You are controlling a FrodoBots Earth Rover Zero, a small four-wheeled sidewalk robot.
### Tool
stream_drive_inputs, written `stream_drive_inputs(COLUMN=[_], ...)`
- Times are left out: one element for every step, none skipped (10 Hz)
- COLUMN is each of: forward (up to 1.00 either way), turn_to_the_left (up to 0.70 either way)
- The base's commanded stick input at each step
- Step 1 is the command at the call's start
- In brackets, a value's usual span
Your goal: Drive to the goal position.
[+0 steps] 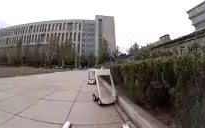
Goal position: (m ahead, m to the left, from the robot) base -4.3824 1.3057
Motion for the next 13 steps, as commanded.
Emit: stream_drive_inputs(forward=[0.06, 0.06, 0.06, 0.06, 0.06, 0.06, 0.06, 0.06, 0.06, 0.06, 0.06, 0.06, 0.06], turn_to_the_left=[0.00, 0.00, 0.00, 0.00, 0.00, 0.00, 0.00, 0.00, 0.00, 0.00, 0.00, 0.00, 0.00])
